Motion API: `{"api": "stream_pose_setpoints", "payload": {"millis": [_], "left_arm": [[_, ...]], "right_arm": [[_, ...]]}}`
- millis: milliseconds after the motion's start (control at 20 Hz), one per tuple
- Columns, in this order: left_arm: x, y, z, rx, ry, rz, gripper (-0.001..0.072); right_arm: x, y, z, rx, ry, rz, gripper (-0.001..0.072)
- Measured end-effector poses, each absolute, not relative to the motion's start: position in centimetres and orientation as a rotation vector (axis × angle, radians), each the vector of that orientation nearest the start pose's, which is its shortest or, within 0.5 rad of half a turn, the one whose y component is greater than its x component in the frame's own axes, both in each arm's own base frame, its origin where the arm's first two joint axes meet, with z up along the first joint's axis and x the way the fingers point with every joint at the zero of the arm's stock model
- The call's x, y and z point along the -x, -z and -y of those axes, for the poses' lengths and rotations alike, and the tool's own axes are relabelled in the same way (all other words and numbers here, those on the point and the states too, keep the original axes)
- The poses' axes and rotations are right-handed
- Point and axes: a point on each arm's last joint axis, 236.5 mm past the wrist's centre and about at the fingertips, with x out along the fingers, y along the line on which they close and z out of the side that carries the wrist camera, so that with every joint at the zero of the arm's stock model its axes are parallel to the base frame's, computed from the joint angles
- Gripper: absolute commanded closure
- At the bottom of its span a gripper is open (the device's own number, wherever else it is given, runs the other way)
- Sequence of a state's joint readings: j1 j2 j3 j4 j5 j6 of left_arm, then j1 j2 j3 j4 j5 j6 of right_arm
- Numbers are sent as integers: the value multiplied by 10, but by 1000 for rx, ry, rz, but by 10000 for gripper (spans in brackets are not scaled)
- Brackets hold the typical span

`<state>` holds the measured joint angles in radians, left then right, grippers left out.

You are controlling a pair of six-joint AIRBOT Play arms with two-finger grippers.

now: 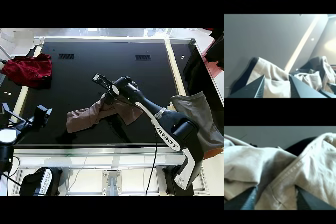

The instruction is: Fold the shirts.

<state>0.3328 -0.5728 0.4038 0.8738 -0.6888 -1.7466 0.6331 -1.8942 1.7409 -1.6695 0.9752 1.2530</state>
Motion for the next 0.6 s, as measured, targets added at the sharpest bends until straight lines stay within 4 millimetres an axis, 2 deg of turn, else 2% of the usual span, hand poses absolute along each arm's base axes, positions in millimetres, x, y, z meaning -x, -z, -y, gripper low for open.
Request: {"api": "stream_pose_setpoints", "payload": {"millis": [100, 200, 250, 400, 600], "left_arm": [[-306, -27, -4, 989, -179, -690, 337], [-302, -24, -1, 994, -175, -708, 337], [-300, -22, 2, 996, -170, -724, 337], [-289, -6, 11, 1013, -169, -789, 337], [-268, 31, 24, 1098, -208, -885, 337]], "right_arm": [[-467, 55, -312, 717, -675, -1000, 359], [-470, 57, -306, 700, -652, -1019, 637], [-470, 60, -301, 693, -641, -1037, 696], [-470, 72, -278, 671, -596, -1117, 697], [-467, 76, -234, 606, -499, -1248, 697]]}}
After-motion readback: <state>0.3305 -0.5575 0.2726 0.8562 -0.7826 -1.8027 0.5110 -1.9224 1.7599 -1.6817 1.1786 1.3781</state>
